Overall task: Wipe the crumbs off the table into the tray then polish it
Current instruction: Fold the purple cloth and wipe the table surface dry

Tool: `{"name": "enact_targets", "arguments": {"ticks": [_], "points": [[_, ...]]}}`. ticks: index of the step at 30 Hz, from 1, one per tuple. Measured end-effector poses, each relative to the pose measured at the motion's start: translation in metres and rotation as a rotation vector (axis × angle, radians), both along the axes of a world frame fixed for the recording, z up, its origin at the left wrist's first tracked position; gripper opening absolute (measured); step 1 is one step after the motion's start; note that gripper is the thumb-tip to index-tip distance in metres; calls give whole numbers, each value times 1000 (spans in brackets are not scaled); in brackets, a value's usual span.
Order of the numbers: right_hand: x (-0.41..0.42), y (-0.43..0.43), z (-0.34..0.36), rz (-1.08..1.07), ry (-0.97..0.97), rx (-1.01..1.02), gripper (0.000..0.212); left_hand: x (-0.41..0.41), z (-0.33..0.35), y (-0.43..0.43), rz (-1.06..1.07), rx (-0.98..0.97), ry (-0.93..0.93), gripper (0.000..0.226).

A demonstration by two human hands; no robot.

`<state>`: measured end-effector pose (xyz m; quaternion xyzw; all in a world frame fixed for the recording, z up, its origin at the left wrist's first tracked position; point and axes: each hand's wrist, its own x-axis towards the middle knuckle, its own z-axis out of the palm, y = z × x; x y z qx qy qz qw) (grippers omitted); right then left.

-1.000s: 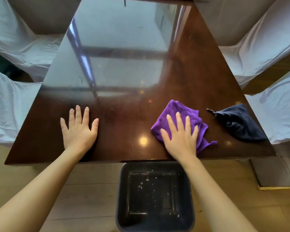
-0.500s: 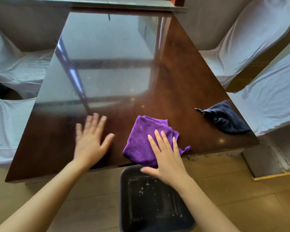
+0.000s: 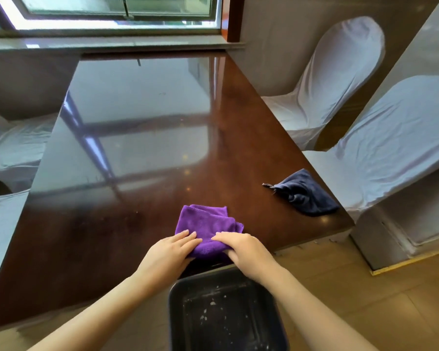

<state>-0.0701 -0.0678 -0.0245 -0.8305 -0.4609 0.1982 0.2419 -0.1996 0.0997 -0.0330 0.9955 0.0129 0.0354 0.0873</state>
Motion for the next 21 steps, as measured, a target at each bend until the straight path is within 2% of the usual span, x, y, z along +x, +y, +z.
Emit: {"name": "enact_targets", "arguments": {"ticks": [2, 7, 11, 16, 21], "points": [[26, 1, 15, 11, 71, 18, 33, 20, 19, -2, 104, -156, 6, 27], [120, 3, 65, 75, 121, 43, 32, 107, 64, -1, 180, -249, 35, 28], [207, 6, 102, 34, 98, 89, 32, 196, 104, -2, 211, -359, -27, 24], [294, 16, 126, -26, -55, 201, 36, 291, 130, -5, 268, -337, -182, 23], [348, 12, 105, -74, -140, 240, 41, 348, 108, -18, 278, -312, -253, 23]]}}
